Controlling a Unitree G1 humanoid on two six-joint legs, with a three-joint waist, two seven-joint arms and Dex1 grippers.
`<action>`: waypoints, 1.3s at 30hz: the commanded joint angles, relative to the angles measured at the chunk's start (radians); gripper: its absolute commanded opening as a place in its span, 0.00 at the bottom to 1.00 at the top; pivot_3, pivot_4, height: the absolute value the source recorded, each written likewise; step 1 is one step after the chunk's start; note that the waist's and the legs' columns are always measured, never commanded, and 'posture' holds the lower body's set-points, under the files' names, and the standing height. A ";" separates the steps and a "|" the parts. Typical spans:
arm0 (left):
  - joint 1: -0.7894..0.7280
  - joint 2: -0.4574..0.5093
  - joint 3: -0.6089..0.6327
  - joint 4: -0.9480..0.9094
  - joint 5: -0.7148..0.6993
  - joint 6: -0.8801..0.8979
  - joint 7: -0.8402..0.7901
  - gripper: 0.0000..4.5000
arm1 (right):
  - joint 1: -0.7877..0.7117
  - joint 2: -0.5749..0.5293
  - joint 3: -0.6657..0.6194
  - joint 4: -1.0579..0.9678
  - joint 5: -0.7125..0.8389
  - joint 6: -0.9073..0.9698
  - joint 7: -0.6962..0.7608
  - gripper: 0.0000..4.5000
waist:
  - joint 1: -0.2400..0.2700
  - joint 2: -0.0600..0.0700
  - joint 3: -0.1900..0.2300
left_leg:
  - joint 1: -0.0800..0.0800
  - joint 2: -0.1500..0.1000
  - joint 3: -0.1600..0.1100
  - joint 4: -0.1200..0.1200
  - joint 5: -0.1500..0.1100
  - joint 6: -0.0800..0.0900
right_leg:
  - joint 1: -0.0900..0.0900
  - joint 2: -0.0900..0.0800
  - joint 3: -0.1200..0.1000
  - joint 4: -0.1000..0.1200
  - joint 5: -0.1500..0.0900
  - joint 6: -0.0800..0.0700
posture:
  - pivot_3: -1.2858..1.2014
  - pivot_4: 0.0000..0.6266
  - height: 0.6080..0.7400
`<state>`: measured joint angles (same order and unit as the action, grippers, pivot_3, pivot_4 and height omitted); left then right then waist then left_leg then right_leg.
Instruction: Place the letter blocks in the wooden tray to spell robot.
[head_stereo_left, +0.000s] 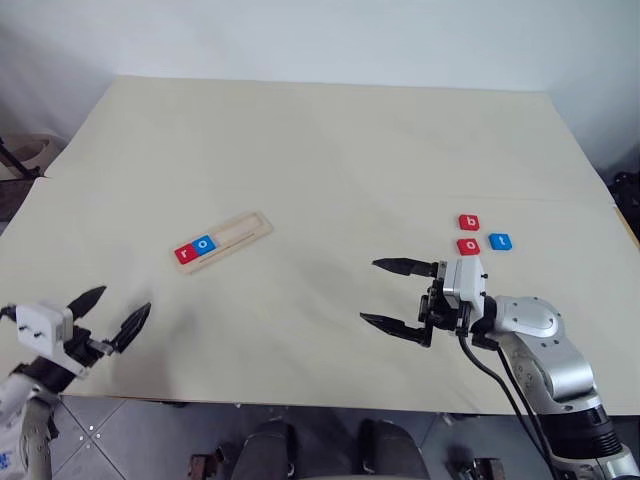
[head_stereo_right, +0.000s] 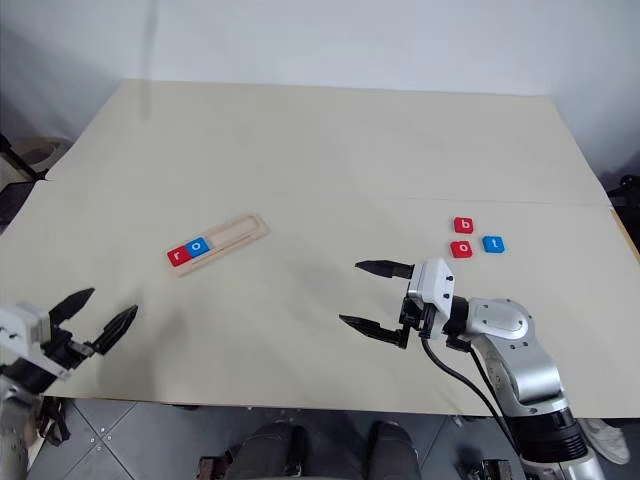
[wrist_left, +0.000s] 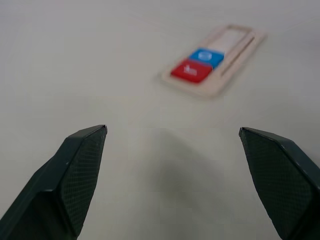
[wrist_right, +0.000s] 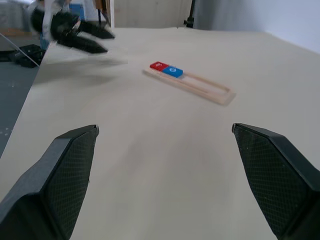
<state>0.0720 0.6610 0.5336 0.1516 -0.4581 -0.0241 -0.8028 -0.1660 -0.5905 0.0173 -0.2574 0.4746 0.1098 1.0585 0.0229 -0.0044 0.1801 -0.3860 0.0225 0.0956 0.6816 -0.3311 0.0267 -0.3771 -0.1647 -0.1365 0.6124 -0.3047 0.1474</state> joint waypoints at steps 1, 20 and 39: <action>-0.125 0.089 -0.073 0.129 0.039 -0.015 -0.115 1.00 | 0.022 -0.031 -0.053 -0.043 0.026 0.014 -0.005 1.00 | -0.002 0.000 0.000 | 0.000 0.000 0.000 0.000 0.000 0.000 | 0.000 0.000 0.000 0.000 0.000 0.000 | 0.52 0.24 1.00; -0.740 0.155 -0.394 0.918 0.309 -0.249 -0.390 1.00 | 0.131 -0.051 -0.117 -0.174 0.030 0.068 -0.102 1.00 | -0.026 -0.001 0.000 | -0.001 -0.005 0.007 -0.001 0.000 0.000 | -0.002 0.002 0.000 0.001 0.000 0.000 | 0.52 0.24 1.00; -0.739 0.056 -0.389 0.867 0.288 -0.344 -0.435 0.75 | 0.123 -0.073 -0.153 -0.137 0.014 0.059 -0.101 1.00 | -0.012 -0.002 0.000 | 0.001 -0.007 0.002 0.001 0.000 0.000 | -0.002 -0.001 0.001 0.007 0.000 0.000 | 0.52 0.24 1.00</action>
<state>-0.6744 0.7376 0.1672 1.0686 -0.1654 -0.3534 -1.2056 -0.0411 -0.6526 -0.0964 -0.3858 0.4824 0.1926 0.9523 0.0110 -0.0060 0.1799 -0.3855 0.0153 0.0974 0.6832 -0.3310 0.0273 -0.3791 -0.1657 -0.1352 0.6190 -0.3047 0.1478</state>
